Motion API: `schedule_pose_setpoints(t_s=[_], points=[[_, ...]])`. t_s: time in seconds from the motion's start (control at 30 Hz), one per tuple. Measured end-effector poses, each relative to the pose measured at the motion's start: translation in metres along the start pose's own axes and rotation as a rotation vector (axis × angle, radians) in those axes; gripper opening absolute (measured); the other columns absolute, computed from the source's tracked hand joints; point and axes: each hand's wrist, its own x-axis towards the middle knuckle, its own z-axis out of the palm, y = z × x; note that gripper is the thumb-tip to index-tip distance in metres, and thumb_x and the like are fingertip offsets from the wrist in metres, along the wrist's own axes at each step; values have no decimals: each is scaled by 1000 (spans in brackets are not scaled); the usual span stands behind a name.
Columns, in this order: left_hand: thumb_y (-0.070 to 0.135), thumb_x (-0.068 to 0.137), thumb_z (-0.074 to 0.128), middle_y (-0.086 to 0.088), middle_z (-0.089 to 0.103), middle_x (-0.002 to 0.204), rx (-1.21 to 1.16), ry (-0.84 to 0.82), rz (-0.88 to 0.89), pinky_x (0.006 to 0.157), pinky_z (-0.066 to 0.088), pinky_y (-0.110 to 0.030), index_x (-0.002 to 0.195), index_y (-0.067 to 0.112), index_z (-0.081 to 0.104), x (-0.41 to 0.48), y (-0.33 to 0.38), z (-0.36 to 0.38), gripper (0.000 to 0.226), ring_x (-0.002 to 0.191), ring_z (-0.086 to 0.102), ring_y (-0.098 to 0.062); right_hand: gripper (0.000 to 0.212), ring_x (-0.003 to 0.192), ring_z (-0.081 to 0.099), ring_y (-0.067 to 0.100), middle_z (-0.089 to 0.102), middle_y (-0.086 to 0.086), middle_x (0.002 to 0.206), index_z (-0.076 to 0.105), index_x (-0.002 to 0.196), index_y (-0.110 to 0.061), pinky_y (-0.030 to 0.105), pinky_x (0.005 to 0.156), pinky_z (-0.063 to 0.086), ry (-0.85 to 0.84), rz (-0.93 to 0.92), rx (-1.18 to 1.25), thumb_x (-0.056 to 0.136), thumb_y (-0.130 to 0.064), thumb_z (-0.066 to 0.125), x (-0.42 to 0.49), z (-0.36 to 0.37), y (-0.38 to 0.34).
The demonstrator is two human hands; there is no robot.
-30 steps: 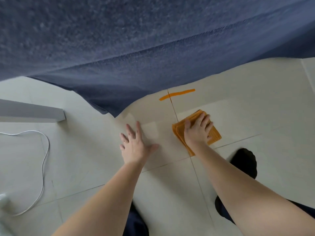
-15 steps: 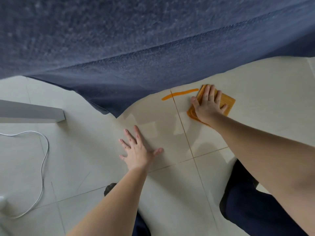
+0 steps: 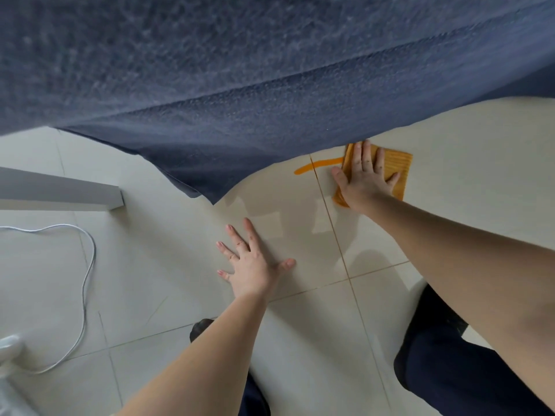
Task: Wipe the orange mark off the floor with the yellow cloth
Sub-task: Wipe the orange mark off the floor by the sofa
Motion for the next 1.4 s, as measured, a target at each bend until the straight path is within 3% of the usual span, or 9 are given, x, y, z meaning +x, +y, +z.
schedule_pose_setpoints(t_s=[0.1, 0.2, 0.33, 0.53, 0.77, 0.93, 1.03, 1.17, 1.4], points=[[83, 74, 71, -3, -35, 173, 12, 24, 32, 118, 17, -79, 163, 40, -28, -2, -9, -3, 140, 160, -21, -47, 88, 161, -20, 28, -27, -9, 173, -27, 162, -32, 73, 123, -2, -42, -117, -94, 97, -80, 7, -16, 12, 12], [90, 70, 67, -3, -31, 175, 78, 54, 13, 119, 18, -77, 163, 43, -26, -4, -19, -8, 140, 162, -16, -43, 87, 161, -20, 27, -29, -11, 172, -28, 161, -34, 73, 124, 4, -69, -97, -111, 98, -79, 10, -21, 10, 34], [79, 71, 78, -2, -39, 171, 66, 17, -2, 120, 21, -76, 161, 43, -31, -3, -23, -7, 146, 160, -21, -45, 86, 161, -19, 27, -24, -11, 174, -23, 163, -33, 78, 121, 2, -9, 21, -11, 97, -79, 6, 1, 0, 6], [72, 71, 83, -4, -41, 170, 28, -2, -8, 119, 17, -78, 161, 42, -31, 0, -21, -6, 148, 159, -26, -47, 83, 160, -20, 27, -27, -13, 172, -26, 162, -33, 74, 123, 1, -52, -165, -159, 99, -77, 6, -27, 23, 8], [68, 73, 84, -2, -43, 169, -5, -8, -4, 119, 12, -79, 161, 43, -32, 0, -22, -5, 148, 157, -29, -46, 87, 161, -19, 27, -23, -11, 174, -22, 164, -33, 79, 120, 1, -9, 44, 3, 95, -80, 3, 3, -2, -12], [67, 75, 84, -2, -43, 169, -11, -9, -3, 119, 14, -79, 161, 42, -31, -1, -21, -5, 146, 157, -29, -46, 83, 161, -20, 26, -28, -13, 172, -25, 162, -33, 74, 123, 1, -86, -167, -168, 99, -77, 5, -30, 17, -2], [68, 75, 83, -3, -42, 169, -16, -6, 1, 119, 13, -80, 162, 42, -31, 0, -23, -4, 145, 157, -29, -46, 85, 161, -19, 25, -27, -13, 173, -24, 163, -32, 74, 123, 6, -100, -102, -149, 98, -77, 8, -29, 12, 19], [68, 74, 84, -2, -42, 170, -14, 8, 2, 119, 12, -80, 161, 43, -31, -1, -24, -4, 146, 158, -29, -45, 89, 161, -19, 28, -23, -10, 175, -21, 164, -30, 80, 119, 2, -30, 37, -3, 96, -80, 6, -1, 1, -19], [70, 74, 83, -2, -41, 170, -12, 6, -4, 119, 14, -80, 162, 42, -30, 1, -23, -4, 146, 158, -27, -46, 86, 161, -21, 26, -29, -13, 172, -26, 162, -32, 73, 124, 3, -104, -167, -202, 97, -79, 5, -32, 20, 7]])
